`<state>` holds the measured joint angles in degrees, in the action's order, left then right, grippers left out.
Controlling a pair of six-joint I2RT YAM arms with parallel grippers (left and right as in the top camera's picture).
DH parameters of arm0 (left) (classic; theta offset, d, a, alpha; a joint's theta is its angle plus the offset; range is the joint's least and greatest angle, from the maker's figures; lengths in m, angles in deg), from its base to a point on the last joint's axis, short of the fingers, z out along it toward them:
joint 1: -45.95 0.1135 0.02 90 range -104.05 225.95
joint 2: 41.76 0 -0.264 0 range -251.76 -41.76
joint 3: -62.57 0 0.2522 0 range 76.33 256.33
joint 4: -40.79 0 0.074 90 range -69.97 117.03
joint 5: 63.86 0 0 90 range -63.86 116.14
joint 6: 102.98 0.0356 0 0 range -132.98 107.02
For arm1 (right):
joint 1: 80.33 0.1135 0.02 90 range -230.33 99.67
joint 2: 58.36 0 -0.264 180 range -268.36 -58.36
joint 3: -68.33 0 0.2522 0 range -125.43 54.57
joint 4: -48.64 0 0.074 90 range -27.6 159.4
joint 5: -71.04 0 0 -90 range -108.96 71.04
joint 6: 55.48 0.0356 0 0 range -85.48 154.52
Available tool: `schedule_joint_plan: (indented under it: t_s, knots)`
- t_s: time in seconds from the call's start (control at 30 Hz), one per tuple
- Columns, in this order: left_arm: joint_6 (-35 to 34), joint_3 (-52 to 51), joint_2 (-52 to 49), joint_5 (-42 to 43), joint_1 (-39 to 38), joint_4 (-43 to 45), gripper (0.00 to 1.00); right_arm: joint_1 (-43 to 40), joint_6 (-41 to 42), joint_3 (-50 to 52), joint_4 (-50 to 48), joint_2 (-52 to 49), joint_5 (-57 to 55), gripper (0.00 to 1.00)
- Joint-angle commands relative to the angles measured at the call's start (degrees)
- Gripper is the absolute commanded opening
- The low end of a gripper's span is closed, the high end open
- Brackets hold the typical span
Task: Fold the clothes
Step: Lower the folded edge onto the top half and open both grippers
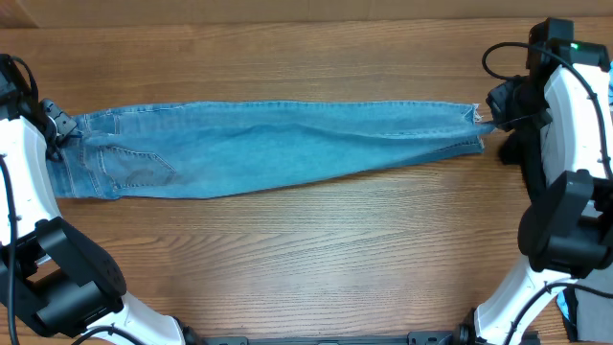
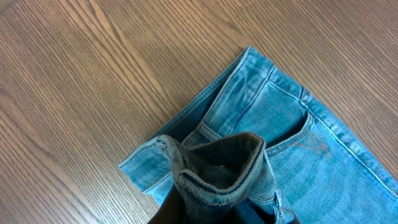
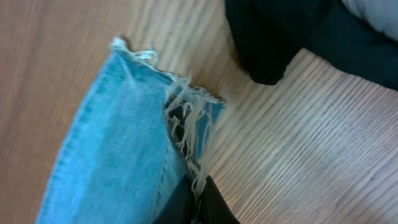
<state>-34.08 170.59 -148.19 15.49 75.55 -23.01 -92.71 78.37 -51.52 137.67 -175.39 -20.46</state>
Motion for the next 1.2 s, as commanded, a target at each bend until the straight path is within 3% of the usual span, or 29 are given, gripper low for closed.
schedule_joint_plan:
  t_s: [0.0, 0.43, 1.17]
  knots:
    - [-1.2, 1.8, -0.2, -3.3, 0.1, 1.3, 0.04, -0.4, 1.0, -1.6, 0.5, -3.1, -1.5, 0.04]
    - [-1.2, 1.8, -0.2, -3.3, 0.0, 1.5, 0.04, -0.4, 0.9, -3.1, -0.9, -5.4, 0.9, 0.04]
    - [-1.2, 1.8, -0.2, -3.5, 0.0, 4.9, 0.08, 2.2, 1.2, -3.0, -13.6, -6.5, 0.9, 0.04]
